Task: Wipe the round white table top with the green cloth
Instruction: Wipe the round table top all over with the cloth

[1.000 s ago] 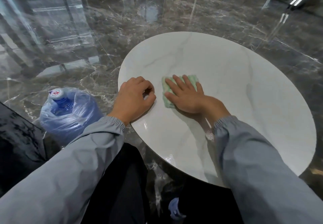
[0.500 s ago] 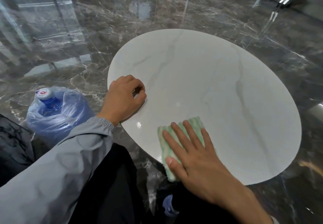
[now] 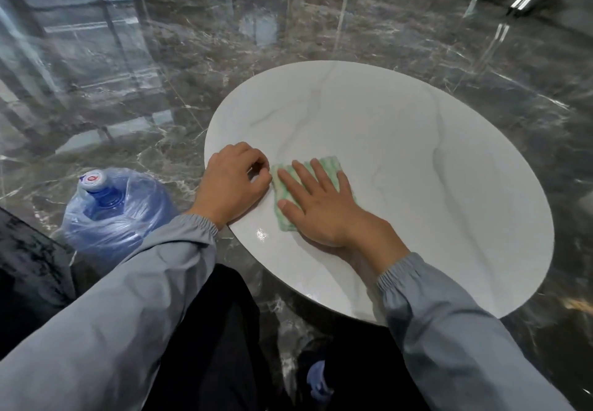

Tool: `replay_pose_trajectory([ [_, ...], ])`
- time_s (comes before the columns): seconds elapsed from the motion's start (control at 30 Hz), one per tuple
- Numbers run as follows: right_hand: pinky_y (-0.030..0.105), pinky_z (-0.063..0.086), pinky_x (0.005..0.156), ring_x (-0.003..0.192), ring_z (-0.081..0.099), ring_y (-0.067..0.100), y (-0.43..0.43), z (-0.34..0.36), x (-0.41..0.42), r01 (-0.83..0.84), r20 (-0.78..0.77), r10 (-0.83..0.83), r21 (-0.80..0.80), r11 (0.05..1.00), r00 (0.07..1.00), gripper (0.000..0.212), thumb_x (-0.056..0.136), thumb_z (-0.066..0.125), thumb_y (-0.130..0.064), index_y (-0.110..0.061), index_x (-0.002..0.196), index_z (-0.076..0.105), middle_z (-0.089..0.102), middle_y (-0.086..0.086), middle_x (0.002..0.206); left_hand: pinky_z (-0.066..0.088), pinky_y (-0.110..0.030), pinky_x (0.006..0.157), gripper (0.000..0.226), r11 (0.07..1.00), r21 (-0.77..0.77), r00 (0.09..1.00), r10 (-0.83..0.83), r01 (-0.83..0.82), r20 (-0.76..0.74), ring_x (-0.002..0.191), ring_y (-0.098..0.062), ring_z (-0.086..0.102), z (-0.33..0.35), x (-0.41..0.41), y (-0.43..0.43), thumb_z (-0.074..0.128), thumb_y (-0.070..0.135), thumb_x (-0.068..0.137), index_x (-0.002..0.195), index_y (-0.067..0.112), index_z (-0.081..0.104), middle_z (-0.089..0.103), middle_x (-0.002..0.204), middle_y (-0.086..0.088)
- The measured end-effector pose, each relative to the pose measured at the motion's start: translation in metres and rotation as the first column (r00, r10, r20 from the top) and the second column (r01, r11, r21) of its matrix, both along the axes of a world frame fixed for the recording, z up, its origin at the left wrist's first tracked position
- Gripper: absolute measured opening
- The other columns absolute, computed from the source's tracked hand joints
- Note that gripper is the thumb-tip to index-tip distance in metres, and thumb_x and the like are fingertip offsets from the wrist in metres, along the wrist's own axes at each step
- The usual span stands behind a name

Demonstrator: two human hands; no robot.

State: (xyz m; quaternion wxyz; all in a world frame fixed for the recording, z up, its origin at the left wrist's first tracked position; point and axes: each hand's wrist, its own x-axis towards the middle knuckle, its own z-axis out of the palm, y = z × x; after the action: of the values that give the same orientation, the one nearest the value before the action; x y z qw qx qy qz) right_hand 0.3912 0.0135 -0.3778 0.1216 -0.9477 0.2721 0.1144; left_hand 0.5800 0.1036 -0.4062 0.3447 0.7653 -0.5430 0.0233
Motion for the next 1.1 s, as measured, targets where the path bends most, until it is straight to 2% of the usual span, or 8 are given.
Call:
replay_pose_trajectory([
  [0.1, 0.052, -0.019, 0.122, 0.151, -0.035, 0.010, 0.035, -0.002, -0.049, -0.017, 0.057, 0.018, -0.022, 1.000, 0.998, 0.061, 0.104, 0.008, -0.061, -0.050, 0.159, -0.017, -0.025, -0.018, 0.169, 0.045, -0.044, 0.085, 0.015, 1.000, 0.010, 1.000, 0.001, -0.001, 0.008, 0.088, -0.020, 0.054, 0.000, 0.000, 0.001, 0.058, 0.036, 0.088, 0.090, 0.026, 0.069, 0.057, 0.088, 0.008],
  [0.23, 0.050, -0.020, 0.122, 0.146, -0.042, 0.007, 0.079, 0.004, -0.111, -0.023, 0.014, 0.024, -0.048, 0.999, 1.000, 0.061, 0.106, 0.010, -0.061, -0.051, 0.156, -0.023, -0.036, -0.022, 0.163, 0.045, -0.043, 0.085, 0.015, 1.000, 0.021, 1.000, 0.003, -0.004, 0.015, 0.087, -0.019, 0.053, 0.000, 0.001, -0.001, 0.058, 0.035, 0.089, 0.090, 0.026, 0.069, 0.055, 0.089, 0.011],
  [0.4, 0.052, -0.019, 0.121, 0.147, -0.042, 0.010, 0.094, 0.007, -0.128, -0.018, -0.013, 0.018, -0.035, 0.999, 1.000, 0.066, 0.105, 0.017, -0.066, -0.051, 0.156, -0.022, -0.037, -0.022, 0.162, 0.044, -0.041, 0.084, 0.017, 1.000, 0.006, 1.000, 0.012, -0.012, 0.011, 0.088, -0.020, 0.054, 0.000, 0.000, -0.002, 0.057, 0.036, 0.089, 0.090, 0.025, 0.070, 0.060, 0.090, 0.007],
  [0.57, 0.050, -0.025, 0.120, 0.143, -0.045, 0.003, 0.063, 0.009, -0.072, -0.031, -0.026, 0.032, 0.037, 0.999, 0.999, 0.064, 0.103, 0.014, -0.070, -0.057, 0.154, -0.021, -0.036, -0.025, 0.162, 0.047, -0.042, 0.083, 0.017, 0.998, -0.065, 1.000, 0.002, -0.003, -0.020, 0.085, -0.019, 0.055, -0.002, 0.001, -0.002, 0.057, 0.035, 0.089, 0.090, 0.024, 0.069, 0.060, 0.087, 0.007],
  [0.73, 0.054, -0.023, 0.120, 0.149, -0.037, 0.009, 0.011, 0.003, 0.007, -0.014, -0.016, 0.015, 0.040, 0.999, 1.000, 0.065, 0.102, 0.013, -0.070, -0.052, 0.158, -0.015, -0.027, -0.020, 0.167, 0.039, -0.026, 0.086, 0.015, 0.963, -0.225, 0.980, 0.113, -0.148, -0.165, 0.095, -0.019, 0.051, -0.010, 0.002, 0.000, 0.059, 0.022, 0.091, 0.103, 0.017, 0.065, 0.055, 0.100, 0.007],
  [0.8, 0.055, -0.021, 0.120, 0.152, -0.034, 0.012, -0.018, 0.002, 0.038, 0.012, -0.037, -0.011, 0.036, 0.999, 0.999, 0.067, 0.102, 0.014, -0.070, -0.049, 0.160, -0.014, -0.026, -0.018, 0.168, 0.034, -0.024, 0.088, 0.017, 0.951, -0.221, 0.964, 0.174, -0.218, -0.202, 0.098, -0.021, 0.050, -0.014, 0.005, 0.000, 0.057, 0.016, 0.091, 0.107, 0.014, 0.063, 0.054, 0.103, 0.005],
  [0.9, 0.058, -0.017, 0.121, 0.155, -0.027, 0.015, -0.059, 0.003, 0.075, 0.077, -0.036, -0.076, 0.021, 0.997, 0.996, 0.069, 0.102, 0.015, -0.071, -0.049, 0.161, -0.011, -0.022, -0.017, 0.170, 0.037, -0.033, 0.094, 0.019, 0.958, -0.173, 0.965, 0.197, -0.227, -0.172, 0.104, -0.027, 0.048, -0.018, 0.004, 0.000, 0.053, 0.011, 0.092, 0.109, 0.010, 0.062, 0.056, 0.106, -0.005],
  [1.1, 0.063, -0.012, 0.121, 0.158, -0.019, 0.019, -0.122, 0.007, 0.136, 0.187, -0.021, -0.187, 0.008, 0.982, 0.982, 0.071, 0.100, 0.017, -0.074, -0.047, 0.162, -0.005, -0.016, -0.015, 0.171, 0.040, -0.034, 0.091, 0.023, 0.967, -0.152, 0.967, 0.174, -0.203, -0.185, 0.101, -0.024, 0.048, -0.015, 0.004, -0.001, 0.049, 0.023, 0.091, 0.108, 0.012, 0.061, 0.055, 0.102, -0.002],
])
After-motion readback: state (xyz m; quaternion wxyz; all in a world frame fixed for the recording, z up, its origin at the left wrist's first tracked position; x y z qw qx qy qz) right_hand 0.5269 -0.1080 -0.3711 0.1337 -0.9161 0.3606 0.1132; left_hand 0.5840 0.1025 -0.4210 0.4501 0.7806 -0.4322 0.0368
